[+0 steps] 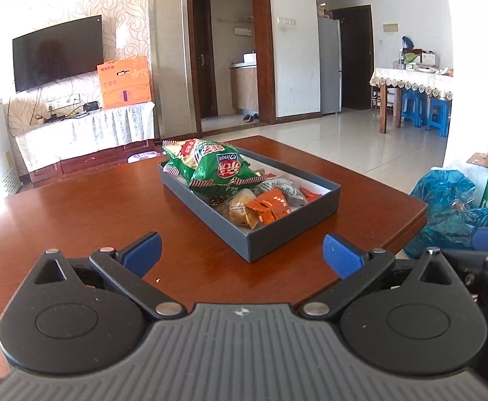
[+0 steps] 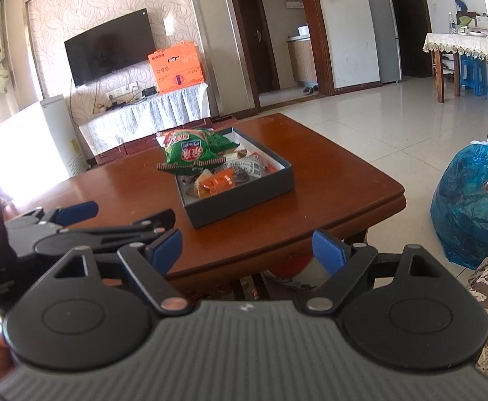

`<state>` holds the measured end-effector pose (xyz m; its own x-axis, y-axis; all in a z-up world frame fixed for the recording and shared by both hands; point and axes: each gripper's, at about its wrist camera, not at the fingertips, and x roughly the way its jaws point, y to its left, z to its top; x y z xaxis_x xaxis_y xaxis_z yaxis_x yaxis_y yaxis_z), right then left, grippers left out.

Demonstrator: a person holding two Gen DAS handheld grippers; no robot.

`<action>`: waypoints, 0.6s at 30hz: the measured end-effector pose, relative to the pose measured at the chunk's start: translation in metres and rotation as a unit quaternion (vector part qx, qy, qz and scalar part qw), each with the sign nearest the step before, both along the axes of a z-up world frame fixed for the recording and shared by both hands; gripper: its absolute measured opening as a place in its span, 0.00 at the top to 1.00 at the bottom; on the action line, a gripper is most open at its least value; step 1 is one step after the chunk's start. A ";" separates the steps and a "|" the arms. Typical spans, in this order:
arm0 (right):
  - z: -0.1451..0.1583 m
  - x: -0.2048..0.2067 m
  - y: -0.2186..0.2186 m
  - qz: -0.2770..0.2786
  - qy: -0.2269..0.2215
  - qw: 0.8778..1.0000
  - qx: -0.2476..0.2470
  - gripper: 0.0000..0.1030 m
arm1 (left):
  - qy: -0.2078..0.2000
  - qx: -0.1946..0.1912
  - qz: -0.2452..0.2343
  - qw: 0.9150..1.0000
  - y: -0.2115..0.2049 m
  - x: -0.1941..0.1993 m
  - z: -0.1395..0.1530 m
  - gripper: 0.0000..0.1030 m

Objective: Organize snacks

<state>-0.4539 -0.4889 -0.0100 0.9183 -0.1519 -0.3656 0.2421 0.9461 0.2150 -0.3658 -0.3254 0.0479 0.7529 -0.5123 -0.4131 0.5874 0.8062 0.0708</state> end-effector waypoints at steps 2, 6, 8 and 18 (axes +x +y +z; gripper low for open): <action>-0.001 0.000 0.001 0.001 0.003 1.000 -0.001 0.16 | 0.003 -0.003 -0.004 1.000 0.001 -0.001 0.001 0.00; -0.001 0.001 0.002 0.004 0.007 1.000 -0.001 0.16 | 0.016 -0.010 -0.011 1.000 0.004 0.000 0.004 0.00; -0.001 0.001 0.002 0.004 0.008 1.000 -0.004 0.16 | 0.028 -0.006 -0.015 0.999 0.004 0.003 0.005 0.00; -0.001 0.001 0.000 0.010 0.013 1.000 0.000 0.16 | 0.020 -0.002 -0.014 1.000 0.004 0.001 0.005 0.00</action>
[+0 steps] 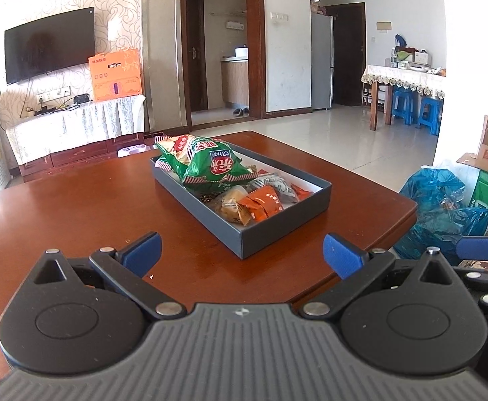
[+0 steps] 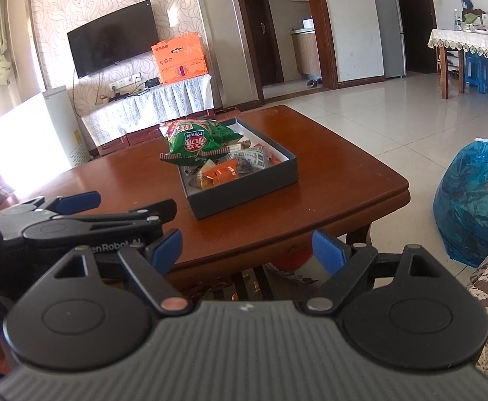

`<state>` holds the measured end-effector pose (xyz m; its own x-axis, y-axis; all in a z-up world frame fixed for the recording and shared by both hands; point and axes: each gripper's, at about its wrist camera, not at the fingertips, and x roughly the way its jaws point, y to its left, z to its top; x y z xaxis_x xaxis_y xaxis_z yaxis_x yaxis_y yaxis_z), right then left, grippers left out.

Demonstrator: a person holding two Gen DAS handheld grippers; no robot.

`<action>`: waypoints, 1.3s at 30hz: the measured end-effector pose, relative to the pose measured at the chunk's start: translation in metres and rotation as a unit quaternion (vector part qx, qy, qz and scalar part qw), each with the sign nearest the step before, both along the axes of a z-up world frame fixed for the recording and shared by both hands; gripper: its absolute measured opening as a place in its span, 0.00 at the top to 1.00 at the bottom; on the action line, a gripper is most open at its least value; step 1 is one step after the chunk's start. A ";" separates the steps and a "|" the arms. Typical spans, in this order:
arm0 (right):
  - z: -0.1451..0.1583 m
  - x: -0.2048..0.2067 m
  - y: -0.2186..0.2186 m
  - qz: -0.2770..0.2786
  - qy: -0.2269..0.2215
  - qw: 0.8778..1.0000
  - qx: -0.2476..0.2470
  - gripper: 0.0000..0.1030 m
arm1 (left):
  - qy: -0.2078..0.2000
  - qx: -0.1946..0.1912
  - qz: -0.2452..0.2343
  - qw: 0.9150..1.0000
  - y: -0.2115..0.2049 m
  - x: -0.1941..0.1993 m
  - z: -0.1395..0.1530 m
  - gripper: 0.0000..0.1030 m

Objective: Organize snacks

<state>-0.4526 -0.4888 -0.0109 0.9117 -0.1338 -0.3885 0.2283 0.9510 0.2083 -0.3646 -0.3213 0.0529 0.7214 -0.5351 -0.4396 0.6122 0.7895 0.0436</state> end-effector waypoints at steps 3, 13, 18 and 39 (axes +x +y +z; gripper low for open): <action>0.000 0.000 -0.002 0.001 0.001 1.000 0.001 0.16 | -0.001 0.001 0.000 1.000 0.000 0.000 0.000 0.00; 0.000 0.001 -0.002 0.003 0.003 1.000 0.003 0.16 | -0.005 0.002 0.002 1.000 0.000 0.000 -0.001 0.00; 0.000 0.003 -0.002 0.004 0.005 1.000 0.004 0.16 | -0.006 0.003 0.002 1.000 0.000 0.000 -0.001 0.00; -0.001 0.008 -0.005 0.010 0.013 1.000 0.007 0.16 | -0.012 -0.009 0.004 1.000 0.002 -0.001 -0.001 0.00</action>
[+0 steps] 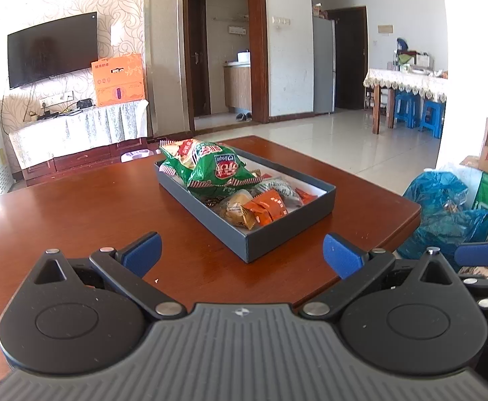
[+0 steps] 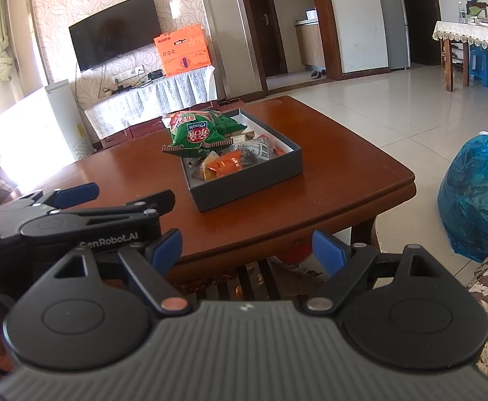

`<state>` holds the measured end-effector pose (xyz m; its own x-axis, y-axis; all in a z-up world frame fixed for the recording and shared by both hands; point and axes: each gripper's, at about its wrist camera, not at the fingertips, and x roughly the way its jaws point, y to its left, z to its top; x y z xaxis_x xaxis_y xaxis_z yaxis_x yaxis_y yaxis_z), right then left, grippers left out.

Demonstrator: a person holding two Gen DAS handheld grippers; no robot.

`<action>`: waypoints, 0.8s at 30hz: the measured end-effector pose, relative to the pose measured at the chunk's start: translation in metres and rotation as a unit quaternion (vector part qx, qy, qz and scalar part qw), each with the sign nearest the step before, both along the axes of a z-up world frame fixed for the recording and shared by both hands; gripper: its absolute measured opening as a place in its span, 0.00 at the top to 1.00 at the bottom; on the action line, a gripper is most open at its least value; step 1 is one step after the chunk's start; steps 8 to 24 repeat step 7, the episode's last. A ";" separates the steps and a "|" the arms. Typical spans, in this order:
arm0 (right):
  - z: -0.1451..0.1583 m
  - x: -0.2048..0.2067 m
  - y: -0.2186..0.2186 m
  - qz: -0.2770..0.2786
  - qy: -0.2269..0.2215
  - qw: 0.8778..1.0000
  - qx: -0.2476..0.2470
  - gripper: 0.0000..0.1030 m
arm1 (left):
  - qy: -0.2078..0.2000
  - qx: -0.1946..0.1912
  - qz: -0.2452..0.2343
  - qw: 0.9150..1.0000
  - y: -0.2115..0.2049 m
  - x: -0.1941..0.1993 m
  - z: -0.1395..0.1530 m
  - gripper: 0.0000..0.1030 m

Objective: Organize snacks

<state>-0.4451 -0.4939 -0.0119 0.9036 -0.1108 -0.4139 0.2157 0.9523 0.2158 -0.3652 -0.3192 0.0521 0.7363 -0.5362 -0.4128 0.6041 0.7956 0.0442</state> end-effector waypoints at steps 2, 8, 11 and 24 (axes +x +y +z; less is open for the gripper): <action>0.000 0.001 0.001 0.002 0.004 1.000 -0.002 0.16 | -0.002 -0.011 -0.005 1.000 0.002 -0.002 0.001 0.00; 0.000 0.002 0.004 0.003 0.010 1.000 -0.009 0.16 | -0.008 -0.009 -0.003 1.000 0.001 -0.003 0.000 0.00; 0.000 0.002 0.004 0.003 0.010 1.000 -0.009 0.16 | -0.008 -0.009 -0.003 1.000 0.001 -0.003 0.000 0.00; 0.000 0.002 0.004 0.003 0.010 1.000 -0.009 0.16 | -0.008 -0.009 -0.003 1.000 0.001 -0.003 0.000 0.00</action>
